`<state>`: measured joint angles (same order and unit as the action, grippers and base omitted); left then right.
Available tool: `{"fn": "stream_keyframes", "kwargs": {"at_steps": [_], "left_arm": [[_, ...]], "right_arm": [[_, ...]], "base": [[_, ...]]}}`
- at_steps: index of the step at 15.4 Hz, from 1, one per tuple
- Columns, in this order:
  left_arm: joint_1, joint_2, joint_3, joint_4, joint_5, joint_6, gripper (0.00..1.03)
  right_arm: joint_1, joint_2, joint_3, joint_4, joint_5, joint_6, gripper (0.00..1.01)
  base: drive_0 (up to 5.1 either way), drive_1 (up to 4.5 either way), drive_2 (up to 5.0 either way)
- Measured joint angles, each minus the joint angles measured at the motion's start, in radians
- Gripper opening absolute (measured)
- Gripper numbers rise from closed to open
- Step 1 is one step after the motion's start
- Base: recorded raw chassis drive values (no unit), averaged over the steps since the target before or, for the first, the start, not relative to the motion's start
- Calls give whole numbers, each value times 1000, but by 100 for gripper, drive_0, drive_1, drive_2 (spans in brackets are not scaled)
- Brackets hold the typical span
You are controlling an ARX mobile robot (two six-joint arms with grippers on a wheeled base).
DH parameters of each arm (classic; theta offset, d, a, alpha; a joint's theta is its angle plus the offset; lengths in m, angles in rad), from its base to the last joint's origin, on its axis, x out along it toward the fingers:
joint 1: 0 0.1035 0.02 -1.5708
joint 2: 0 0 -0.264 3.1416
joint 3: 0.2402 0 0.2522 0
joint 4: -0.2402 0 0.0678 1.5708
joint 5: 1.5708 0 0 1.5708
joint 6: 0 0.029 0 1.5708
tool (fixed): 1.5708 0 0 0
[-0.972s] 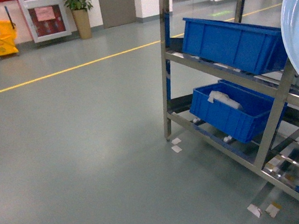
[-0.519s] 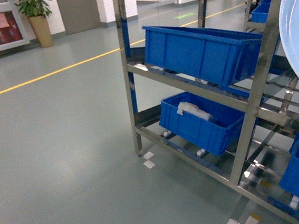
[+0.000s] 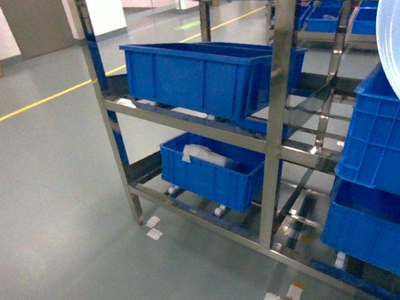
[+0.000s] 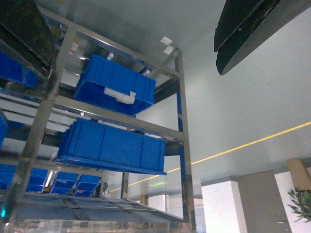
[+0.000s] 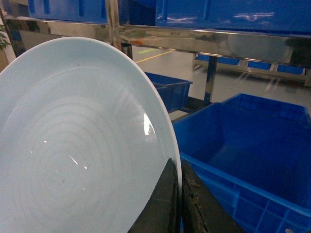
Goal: Place blue tray on left shelf second layer neatly
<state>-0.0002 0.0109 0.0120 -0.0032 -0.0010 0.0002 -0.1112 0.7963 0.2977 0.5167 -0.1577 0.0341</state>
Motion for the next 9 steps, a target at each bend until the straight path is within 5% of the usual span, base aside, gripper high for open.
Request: {"fn": "stream_keyframes", "kwargs": {"at_steps": [9], "left_arm": [[0,0,0,0,1,0,98]], "right_arm": [[0,-6,0,6,0,0,2]], "base": [[-161,-161,-161]]}}
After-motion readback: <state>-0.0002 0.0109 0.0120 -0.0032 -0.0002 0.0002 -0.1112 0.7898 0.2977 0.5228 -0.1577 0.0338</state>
